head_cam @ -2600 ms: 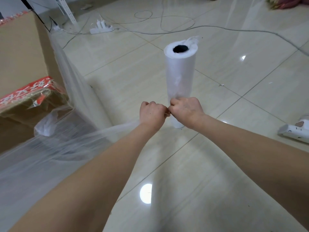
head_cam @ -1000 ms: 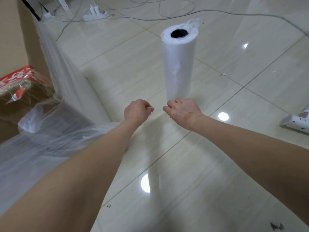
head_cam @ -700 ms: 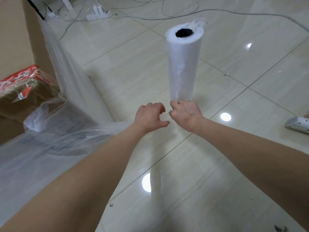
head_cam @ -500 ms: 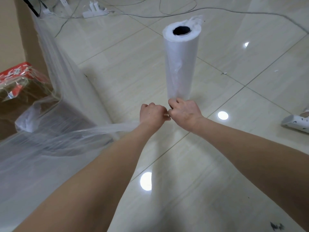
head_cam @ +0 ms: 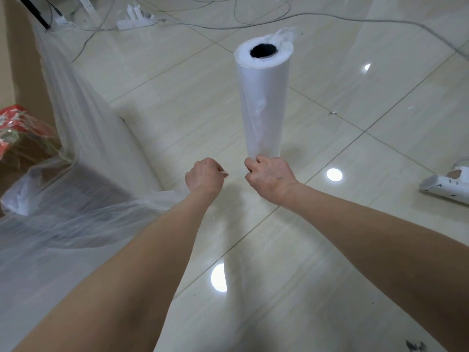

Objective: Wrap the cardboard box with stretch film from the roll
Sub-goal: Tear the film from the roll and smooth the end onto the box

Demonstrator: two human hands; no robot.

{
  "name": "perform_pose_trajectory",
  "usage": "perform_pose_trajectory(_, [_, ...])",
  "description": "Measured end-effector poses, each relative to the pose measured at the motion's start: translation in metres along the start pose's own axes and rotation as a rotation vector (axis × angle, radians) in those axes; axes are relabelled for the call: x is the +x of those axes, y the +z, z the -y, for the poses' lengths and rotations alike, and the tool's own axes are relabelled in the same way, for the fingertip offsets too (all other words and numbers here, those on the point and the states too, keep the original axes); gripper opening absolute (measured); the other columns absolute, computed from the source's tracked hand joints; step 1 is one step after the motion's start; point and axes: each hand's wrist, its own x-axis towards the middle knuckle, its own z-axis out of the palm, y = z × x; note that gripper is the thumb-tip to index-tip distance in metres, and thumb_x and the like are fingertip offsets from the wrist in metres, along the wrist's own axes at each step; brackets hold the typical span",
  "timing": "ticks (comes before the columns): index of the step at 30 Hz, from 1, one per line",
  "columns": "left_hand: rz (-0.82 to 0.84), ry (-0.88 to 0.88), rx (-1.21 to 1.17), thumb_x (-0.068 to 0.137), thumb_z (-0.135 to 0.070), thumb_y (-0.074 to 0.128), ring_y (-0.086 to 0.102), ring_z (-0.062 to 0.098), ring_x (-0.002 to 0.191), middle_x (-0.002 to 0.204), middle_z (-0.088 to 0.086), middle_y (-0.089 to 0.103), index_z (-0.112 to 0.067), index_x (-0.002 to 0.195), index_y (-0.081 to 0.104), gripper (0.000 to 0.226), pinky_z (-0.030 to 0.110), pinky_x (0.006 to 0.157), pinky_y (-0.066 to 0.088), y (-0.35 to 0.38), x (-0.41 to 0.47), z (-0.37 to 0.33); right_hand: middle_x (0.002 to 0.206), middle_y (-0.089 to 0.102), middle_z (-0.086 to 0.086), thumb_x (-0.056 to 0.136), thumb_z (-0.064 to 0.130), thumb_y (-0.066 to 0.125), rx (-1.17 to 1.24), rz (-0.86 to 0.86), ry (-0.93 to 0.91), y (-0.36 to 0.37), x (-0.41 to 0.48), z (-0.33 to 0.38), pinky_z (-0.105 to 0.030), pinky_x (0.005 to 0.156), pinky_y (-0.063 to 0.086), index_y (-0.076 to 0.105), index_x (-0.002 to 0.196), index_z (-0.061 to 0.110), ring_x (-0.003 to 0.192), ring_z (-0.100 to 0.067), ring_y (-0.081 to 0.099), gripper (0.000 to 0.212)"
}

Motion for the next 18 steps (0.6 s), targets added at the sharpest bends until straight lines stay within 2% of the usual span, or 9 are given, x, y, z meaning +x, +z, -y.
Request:
perform_pose_trajectory(7, [-0.047, -0.095, -0.088, 0.086, -0.032, 0.066, 0.064, 0.028, 0.1, 0.103, 0.011, 0.07, -0.018, 0.099, 0.074, 0.021, 0.033, 0.084, 0.049, -0.019, 0.011, 0.022, 0.119, 0.046, -0.003, 0.091, 0.004, 0.043, -0.033, 0.012, -0.023, 0.007, -0.014, -0.012, -0.03, 0.063, 0.034, 0.063, 0.112, 0.012, 0.108, -0.026, 0.047, 0.03])
perform_pose_trajectory(10, [0.039, 0.023, -0.059, 0.086, -0.032, 0.066, 0.064, 0.026, 0.096, 0.096, 0.01, 0.071, -0.017, 0.094, 0.074, 0.018, 0.034, 0.084, 0.051, -0.025, 0.013, 0.027, 0.117, 0.046, -0.004, 0.091, 0.006, 0.043, -0.037, -0.03, 0.046, 0.008, -0.016, -0.021, -0.03, 0.061, 0.032, 0.059, 0.113, 0.014, 0.107, -0.026, 0.047, 0.028])
perform_pose_trajectory(12, [0.113, 0.115, -0.065, 0.086, -0.029, 0.063, 0.063, 0.026, 0.094, 0.095, 0.008, 0.07, -0.017, 0.093, 0.072, 0.016, 0.032, 0.082, 0.051, -0.02, 0.006, 0.016, 0.118, 0.046, -0.003, 0.093, 0.015, 0.047, -0.07, -0.105, 0.017, 0.005, -0.012, -0.012, -0.031, 0.061, 0.036, 0.053, 0.115, 0.016, 0.108, -0.025, 0.046, 0.023])
perform_pose_trajectory(14, [0.149, 0.17, -0.063, 0.085, -0.026, 0.059, 0.061, 0.023, 0.088, 0.091, 0.004, 0.068, -0.017, 0.09, 0.07, 0.015, 0.028, 0.075, 0.049, -0.015, 0.003, 0.009, 0.11, 0.053, 0.001, 0.086, 0.028, 0.056, -0.145, -0.177, -0.007, 0.001, -0.008, -0.001, -0.03, 0.063, 0.043, 0.056, 0.11, 0.021, 0.101, -0.021, 0.053, 0.025])
perform_pose_trajectory(16, [0.22, 0.197, -0.113, 0.082, -0.023, 0.059, 0.058, 0.015, 0.073, 0.077, -0.005, 0.067, -0.017, 0.081, 0.068, 0.012, 0.021, 0.06, 0.044, -0.018, 0.002, 0.011, 0.097, 0.061, 0.009, 0.077, 0.034, 0.062, -0.221, -0.269, -0.047, -0.003, -0.005, 0.007, -0.024, 0.063, 0.046, 0.064, 0.102, 0.027, 0.091, -0.015, 0.059, 0.026])
perform_pose_trajectory(18, [0.33, 0.204, -0.214, 0.078, -0.02, 0.059, 0.049, 0.004, 0.052, 0.056, -0.017, 0.063, -0.018, 0.07, 0.065, 0.011, 0.013, 0.043, 0.035, -0.022, 0.0, 0.015, 0.107, 0.058, 0.006, 0.084, 0.024, 0.053, -0.231, -0.296, -0.061, 0.001, 0.0, 0.014, -0.026, 0.074, 0.043, 0.057, 0.118, 0.022, 0.102, -0.018, 0.055, 0.034])
